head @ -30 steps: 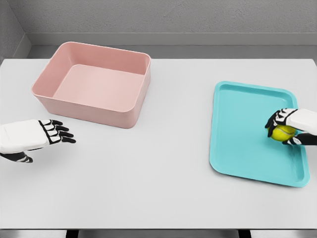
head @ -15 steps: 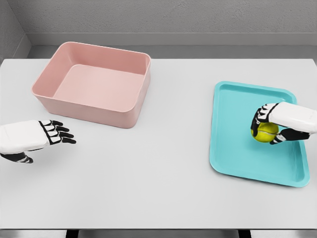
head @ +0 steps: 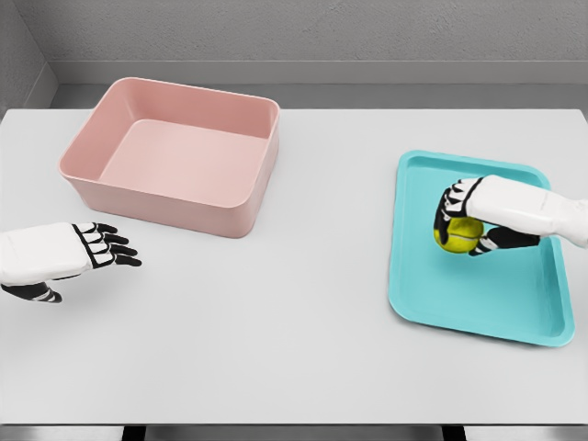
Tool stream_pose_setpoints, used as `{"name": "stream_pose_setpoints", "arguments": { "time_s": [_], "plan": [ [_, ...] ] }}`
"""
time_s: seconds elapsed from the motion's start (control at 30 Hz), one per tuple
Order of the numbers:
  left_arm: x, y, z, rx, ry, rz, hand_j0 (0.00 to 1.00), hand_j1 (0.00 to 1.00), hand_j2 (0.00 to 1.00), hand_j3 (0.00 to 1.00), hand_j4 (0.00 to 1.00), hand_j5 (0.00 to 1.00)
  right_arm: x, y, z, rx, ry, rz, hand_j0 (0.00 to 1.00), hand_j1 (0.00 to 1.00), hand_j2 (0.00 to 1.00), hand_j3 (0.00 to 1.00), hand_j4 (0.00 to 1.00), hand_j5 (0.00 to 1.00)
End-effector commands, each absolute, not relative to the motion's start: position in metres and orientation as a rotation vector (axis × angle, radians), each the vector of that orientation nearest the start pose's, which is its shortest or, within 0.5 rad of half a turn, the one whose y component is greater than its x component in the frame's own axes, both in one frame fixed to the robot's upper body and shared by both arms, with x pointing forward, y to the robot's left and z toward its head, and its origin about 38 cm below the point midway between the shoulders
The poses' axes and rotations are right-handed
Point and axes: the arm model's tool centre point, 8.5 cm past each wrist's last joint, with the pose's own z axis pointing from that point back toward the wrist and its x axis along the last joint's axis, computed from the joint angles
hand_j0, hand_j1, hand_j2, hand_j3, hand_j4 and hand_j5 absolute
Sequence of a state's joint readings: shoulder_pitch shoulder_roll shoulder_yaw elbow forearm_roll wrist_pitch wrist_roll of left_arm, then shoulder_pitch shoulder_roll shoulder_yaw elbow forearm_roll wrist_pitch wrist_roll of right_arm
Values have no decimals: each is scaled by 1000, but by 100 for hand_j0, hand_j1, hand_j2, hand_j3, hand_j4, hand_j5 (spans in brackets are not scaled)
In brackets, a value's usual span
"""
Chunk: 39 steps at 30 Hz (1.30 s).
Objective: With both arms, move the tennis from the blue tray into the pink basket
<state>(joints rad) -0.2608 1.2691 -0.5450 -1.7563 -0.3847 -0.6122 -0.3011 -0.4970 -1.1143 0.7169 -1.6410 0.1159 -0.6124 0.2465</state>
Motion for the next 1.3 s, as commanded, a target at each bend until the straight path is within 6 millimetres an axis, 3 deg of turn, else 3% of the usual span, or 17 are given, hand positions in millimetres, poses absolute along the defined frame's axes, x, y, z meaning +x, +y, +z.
{"name": "stream_pose_setpoints", "arguments": {
  "time_s": [0.0,0.1,0.27,0.77,0.93,1.27],
  "plan": [
    [324,372,209,365,-1249,-2226,100,100,100,100,100,100,369,-328,219,-209,-1620,1892,32,32,32,32,32,32],
    [324,372,209,365,-1249,-2226,100,100,100,100,100,100,371,-309,211,-149,-1626,1915,28,28,28,28,28,28],
    [324,372,208,362,-1250,-2225,100,100,100,100,100,100,375,-295,213,-136,-1670,1920,28,28,28,28,28,28],
    [324,372,208,362,-1247,-2227,100,100,100,100,100,100,367,-222,219,-43,-1826,2023,28,28,28,28,28,28],
    [324,373,207,363,-1244,-2222,100,100,100,100,100,100,364,-175,208,59,-1848,2110,28,28,28,28,28,28],
    [324,374,207,363,-1243,-2220,100,100,100,100,100,100,365,-119,196,154,-1878,2176,29,29,29,29,29,29]
  ]
}}
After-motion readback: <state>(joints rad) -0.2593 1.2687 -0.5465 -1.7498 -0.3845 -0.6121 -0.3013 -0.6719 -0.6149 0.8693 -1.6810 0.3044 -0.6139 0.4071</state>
